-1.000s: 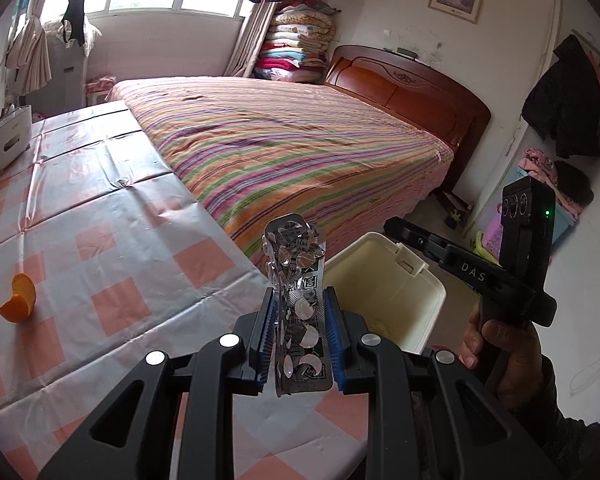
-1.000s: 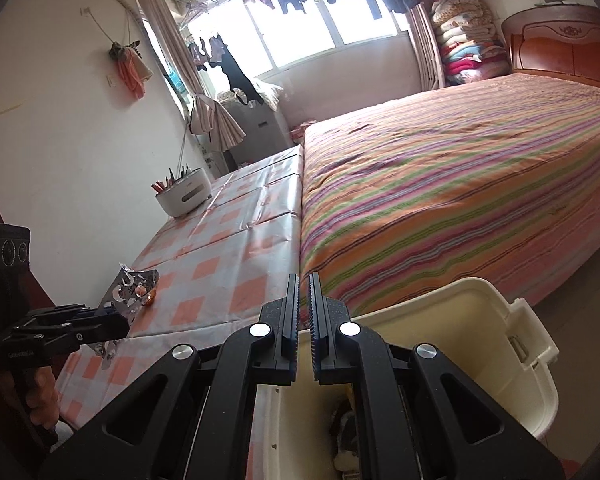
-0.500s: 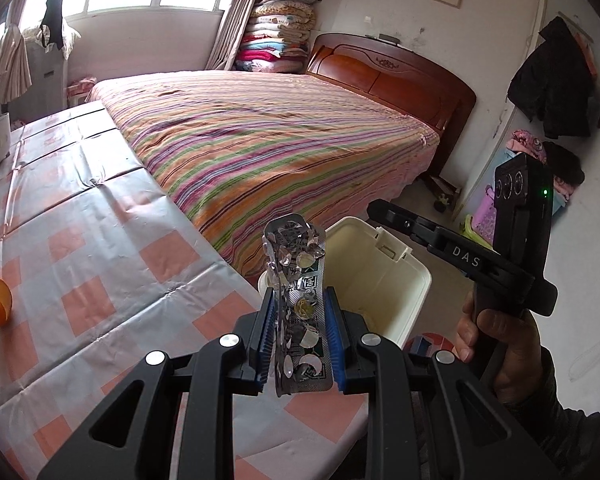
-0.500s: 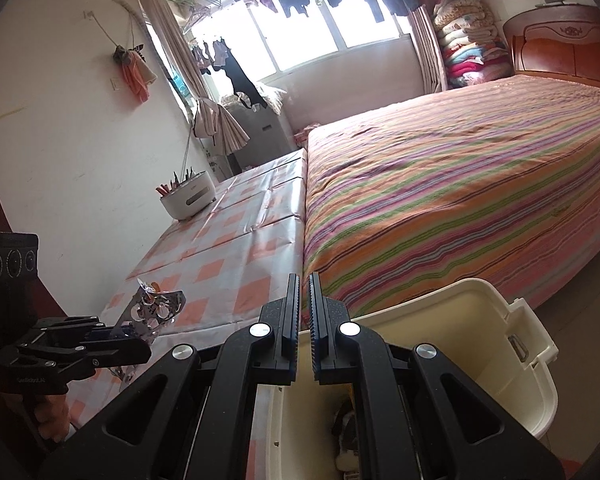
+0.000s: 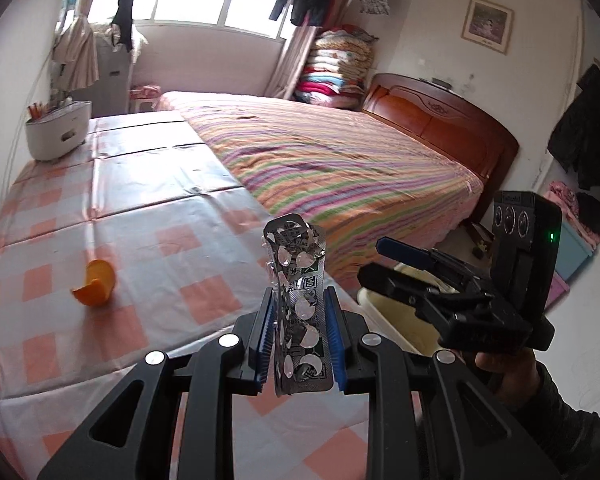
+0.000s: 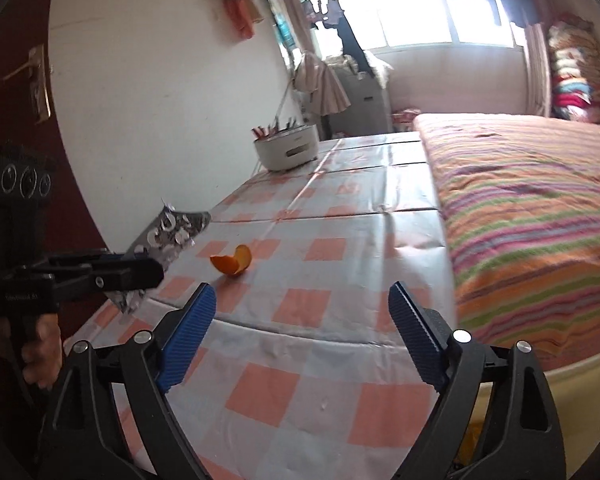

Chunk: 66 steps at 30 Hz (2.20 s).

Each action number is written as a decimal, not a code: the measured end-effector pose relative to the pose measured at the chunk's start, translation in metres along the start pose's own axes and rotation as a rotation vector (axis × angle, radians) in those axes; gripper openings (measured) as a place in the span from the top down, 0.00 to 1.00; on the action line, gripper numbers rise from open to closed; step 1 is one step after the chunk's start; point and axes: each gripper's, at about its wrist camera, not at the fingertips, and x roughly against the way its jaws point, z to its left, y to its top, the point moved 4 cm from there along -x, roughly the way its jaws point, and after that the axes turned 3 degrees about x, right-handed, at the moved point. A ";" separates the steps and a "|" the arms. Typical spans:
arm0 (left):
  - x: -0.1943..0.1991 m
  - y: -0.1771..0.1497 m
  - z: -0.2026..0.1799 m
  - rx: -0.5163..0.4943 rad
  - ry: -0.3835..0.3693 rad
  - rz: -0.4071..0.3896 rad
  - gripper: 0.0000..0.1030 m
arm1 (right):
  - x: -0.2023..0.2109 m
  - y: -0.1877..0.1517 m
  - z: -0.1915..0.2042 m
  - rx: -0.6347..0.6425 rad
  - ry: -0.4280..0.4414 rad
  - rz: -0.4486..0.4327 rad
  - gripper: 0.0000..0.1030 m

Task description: Collect trash

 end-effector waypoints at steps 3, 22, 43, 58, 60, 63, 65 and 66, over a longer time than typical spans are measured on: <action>0.024 0.002 0.040 0.063 0.063 -0.047 0.76 | -0.043 0.003 0.027 0.072 0.071 0.066 0.11; 0.078 -0.020 0.165 0.246 0.278 -0.094 0.75 | -0.253 0.021 0.107 0.292 0.205 0.317 0.07; 0.062 -0.023 0.167 0.237 0.294 -0.034 0.75 | -0.300 0.020 0.110 0.328 0.230 0.435 0.67; 0.046 -0.013 0.127 0.178 0.217 -0.037 0.75 | -0.178 0.008 0.075 0.282 0.124 0.358 0.69; 0.041 -0.010 0.115 0.163 0.195 -0.037 0.75 | -0.156 0.009 0.066 0.265 0.112 0.336 0.69; 0.031 -0.005 0.096 0.142 0.158 -0.030 0.75 | -0.121 0.005 0.045 0.229 0.086 0.311 0.69; 0.024 -0.002 0.082 0.125 0.132 -0.028 0.75 | -0.102 -0.001 0.031 0.206 0.062 0.294 0.69; 0.020 0.000 0.075 0.117 0.119 -0.027 0.75 | -0.094 -0.003 0.025 0.195 0.052 0.288 0.69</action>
